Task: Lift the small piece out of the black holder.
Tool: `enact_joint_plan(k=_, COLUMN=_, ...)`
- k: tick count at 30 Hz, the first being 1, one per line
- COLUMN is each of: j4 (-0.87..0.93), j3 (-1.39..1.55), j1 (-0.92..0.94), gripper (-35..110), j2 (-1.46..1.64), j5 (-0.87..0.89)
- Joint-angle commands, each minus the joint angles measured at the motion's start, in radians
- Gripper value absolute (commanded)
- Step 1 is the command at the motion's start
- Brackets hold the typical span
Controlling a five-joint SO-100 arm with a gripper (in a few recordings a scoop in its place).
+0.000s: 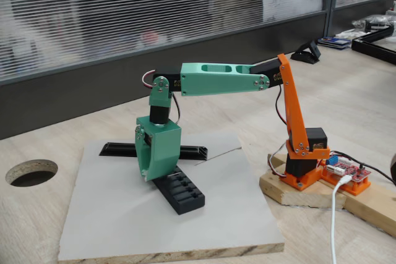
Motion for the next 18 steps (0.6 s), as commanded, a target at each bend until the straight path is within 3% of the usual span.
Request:
enact_joint_plan(k=1, j4=0.014, j3=-0.018, j1=-0.009, gripper=2, j2=0.029, j5=0.011)
enact_joint_plan(k=18, j4=0.015, j3=-0.018, j1=-0.009, gripper=2, j2=0.164, j5=0.014)
